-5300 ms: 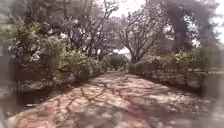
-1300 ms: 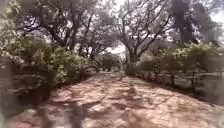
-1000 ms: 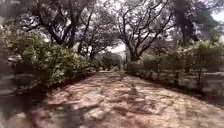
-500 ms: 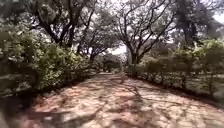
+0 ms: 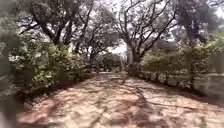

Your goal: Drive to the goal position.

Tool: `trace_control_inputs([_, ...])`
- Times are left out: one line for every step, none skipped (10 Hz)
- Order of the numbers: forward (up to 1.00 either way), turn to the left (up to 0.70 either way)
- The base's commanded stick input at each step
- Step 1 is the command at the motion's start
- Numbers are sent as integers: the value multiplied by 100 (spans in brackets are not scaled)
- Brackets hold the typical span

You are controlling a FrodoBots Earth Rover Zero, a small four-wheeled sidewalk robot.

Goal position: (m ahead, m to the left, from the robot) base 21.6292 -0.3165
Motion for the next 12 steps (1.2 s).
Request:
trace_control_inputs([70, 0])
trace_control_inputs([70, 0])
trace_control_inputs([70, 0])
trace_control_inputs([70, 0])
trace_control_inputs([70, 0])
trace_control_inputs([70, 0])
trace_control_inputs([70, 0])
trace_control_inputs([70, 0])
trace_control_inputs([70, 0])
trace_control_inputs([70, 0])
trace_control_inputs([70, 0])
trace_control_inputs([70, 0])
